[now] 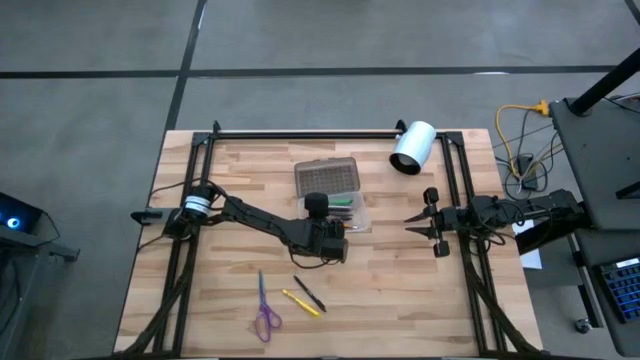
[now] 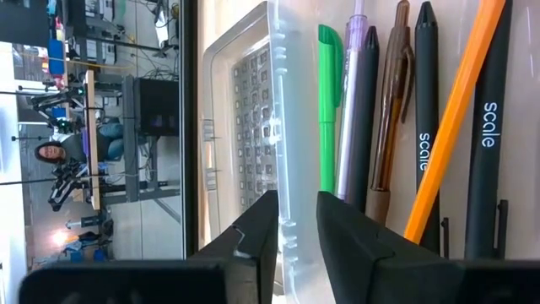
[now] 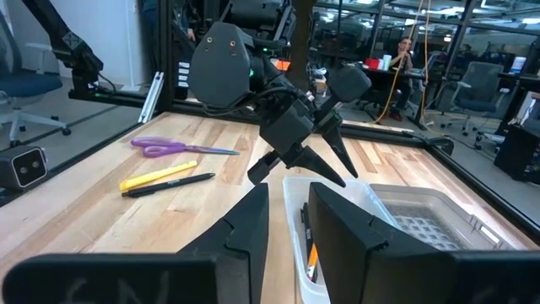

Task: Pick & place school supplies into a supply box
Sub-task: Put the black pen into the transparent supply box

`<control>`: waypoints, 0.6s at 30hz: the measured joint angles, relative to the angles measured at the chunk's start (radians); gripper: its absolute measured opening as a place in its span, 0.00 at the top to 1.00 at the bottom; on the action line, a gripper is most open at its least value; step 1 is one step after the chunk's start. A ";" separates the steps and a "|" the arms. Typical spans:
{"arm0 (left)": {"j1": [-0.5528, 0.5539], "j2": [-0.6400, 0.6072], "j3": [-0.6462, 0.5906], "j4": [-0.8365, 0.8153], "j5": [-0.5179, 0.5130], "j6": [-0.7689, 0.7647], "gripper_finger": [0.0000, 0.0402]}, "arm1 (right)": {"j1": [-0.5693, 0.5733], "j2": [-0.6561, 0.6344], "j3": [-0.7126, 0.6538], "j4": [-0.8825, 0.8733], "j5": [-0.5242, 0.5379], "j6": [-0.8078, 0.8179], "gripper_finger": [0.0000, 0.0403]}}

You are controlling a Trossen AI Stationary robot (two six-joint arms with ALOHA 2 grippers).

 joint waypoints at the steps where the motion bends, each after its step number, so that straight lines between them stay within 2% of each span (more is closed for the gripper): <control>1: 0.000 0.000 0.000 0.000 0.000 0.000 0.83 | 0.000 0.000 0.000 0.000 0.000 0.000 0.81; 14: -0.053 -0.006 0.017 0.000 -0.001 0.070 0.83 | 0.000 0.000 0.000 0.000 0.000 0.000 0.82; 18: -0.072 -0.012 0.040 0.000 0.057 0.077 0.83 | 0.000 0.000 0.000 0.000 0.000 0.000 0.80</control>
